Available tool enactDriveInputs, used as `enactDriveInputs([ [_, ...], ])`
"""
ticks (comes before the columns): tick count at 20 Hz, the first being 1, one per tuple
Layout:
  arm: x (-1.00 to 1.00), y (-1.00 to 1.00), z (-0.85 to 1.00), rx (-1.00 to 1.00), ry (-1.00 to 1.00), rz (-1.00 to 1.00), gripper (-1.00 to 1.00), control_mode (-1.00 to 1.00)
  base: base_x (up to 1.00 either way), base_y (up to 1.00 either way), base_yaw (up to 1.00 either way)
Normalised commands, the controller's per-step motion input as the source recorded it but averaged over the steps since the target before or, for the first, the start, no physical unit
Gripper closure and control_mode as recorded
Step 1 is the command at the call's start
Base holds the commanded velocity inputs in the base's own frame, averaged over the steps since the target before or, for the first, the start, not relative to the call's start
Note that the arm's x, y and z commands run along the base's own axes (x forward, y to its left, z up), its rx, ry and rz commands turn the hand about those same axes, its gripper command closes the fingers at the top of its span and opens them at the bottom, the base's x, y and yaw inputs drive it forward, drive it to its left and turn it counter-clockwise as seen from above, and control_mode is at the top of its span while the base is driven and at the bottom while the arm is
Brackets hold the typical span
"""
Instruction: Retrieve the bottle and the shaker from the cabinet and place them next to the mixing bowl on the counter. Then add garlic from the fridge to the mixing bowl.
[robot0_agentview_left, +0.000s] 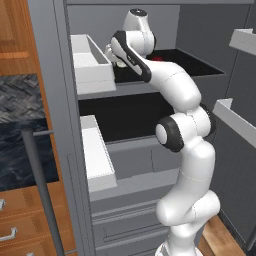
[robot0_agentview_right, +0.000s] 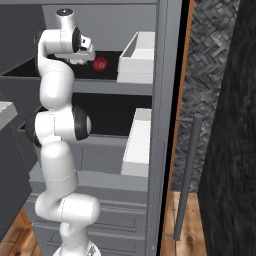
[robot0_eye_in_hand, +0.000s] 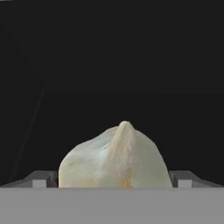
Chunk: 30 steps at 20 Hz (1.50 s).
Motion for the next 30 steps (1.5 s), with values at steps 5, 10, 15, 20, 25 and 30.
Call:
enactDriveInputs([
  [5,0.0,0.0,-0.04,0.0,0.0,0.0,-1.0,-1.0,0.0,0.0,0.0],
  [10,0.0,0.0,0.0,0.0,0.0,0.0,1.0,-1.0,0.0,0.0,0.0],
  [15,0.0,0.0,0.0,0.0,0.0,0.0,1.0,-1.0,0.0,0.0,0.0],
  [20,-0.35,0.0,0.0,0.0,-0.03,-0.01,1.0,-1.0,0.0,0.0,0.0],
  [25,-1.0,0.0,0.0,0.0,-0.19,0.0,1.0,-1.0,0.0,0.0,0.0],
  [30,-1.0,0.0,0.0,0.0,-0.24,0.0,1.0,-1.0,0.0,0.0,0.0],
])
